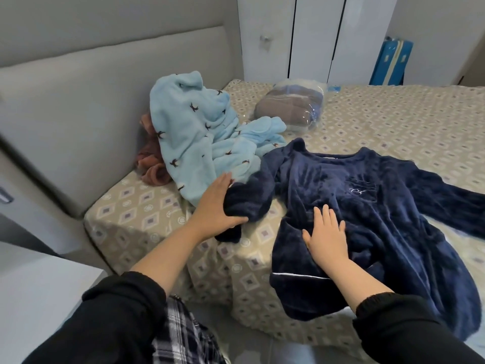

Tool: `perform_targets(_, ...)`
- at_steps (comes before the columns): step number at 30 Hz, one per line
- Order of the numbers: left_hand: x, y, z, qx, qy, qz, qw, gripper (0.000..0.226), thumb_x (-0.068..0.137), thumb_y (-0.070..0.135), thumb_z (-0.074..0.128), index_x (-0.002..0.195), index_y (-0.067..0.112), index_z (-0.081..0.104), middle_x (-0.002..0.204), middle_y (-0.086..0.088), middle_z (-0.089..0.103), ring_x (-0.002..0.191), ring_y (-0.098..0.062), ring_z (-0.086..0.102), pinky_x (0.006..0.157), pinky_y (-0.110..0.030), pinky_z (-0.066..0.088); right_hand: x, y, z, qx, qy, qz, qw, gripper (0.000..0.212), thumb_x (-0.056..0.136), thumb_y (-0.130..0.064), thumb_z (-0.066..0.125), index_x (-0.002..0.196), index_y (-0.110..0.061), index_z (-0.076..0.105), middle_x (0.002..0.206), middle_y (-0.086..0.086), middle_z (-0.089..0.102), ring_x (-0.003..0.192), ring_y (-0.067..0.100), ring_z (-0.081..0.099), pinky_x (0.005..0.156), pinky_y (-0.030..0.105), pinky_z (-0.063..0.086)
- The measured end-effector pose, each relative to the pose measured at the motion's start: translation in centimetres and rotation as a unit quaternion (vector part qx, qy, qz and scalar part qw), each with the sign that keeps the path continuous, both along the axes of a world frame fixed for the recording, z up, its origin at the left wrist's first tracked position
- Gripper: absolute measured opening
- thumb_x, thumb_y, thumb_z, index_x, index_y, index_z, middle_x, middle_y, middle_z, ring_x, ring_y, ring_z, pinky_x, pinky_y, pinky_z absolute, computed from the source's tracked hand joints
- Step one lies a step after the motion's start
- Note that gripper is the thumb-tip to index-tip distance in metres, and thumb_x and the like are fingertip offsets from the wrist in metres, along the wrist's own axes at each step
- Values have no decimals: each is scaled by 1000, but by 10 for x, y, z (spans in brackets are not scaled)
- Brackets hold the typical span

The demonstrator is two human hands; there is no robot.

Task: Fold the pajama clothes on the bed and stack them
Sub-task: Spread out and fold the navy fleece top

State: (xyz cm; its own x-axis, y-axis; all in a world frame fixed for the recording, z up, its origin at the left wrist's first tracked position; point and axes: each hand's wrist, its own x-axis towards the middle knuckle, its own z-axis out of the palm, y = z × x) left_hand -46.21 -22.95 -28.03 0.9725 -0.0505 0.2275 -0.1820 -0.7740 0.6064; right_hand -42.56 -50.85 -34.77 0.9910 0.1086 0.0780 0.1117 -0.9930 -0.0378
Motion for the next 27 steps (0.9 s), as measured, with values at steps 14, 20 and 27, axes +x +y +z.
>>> perform_targets(14, -7, 8, -25, -536, 243, 62, 806, 27, 94, 9, 57, 119, 19, 58, 111, -4, 69, 96, -16, 68, 77, -27, 54, 7, 58, 57, 457, 84, 147, 874, 78, 90, -14, 60, 152, -28, 17, 156, -10, 21, 142, 6, 19, 112, 25, 22)
perform_targets(20, 0, 2, -16, -422, 254, 73, 867, 26, 79, -3, 72, 104, 3, 67, 95, -9, 72, 87, -21, 68, 76, -28, 53, 23, 69, 78, 361, 43, 160, 918, 44, 87, -1, 55, 129, -13, 56, 148, 5, 40, 137, 20, 36, 100, 17, 25)
perform_targets(27, -32, 86, 28, -457, 56, 141, 877, 35, 77, 1, 74, 111, 7, 64, 103, -8, 72, 95, -22, 68, 80, -30, 55, 26, 145, 117, 370, -31, 224, 901, 24, 91, -6, 50, 112, -9, 62, 119, 9, 59, 113, 25, 54, 87, 28, 40)
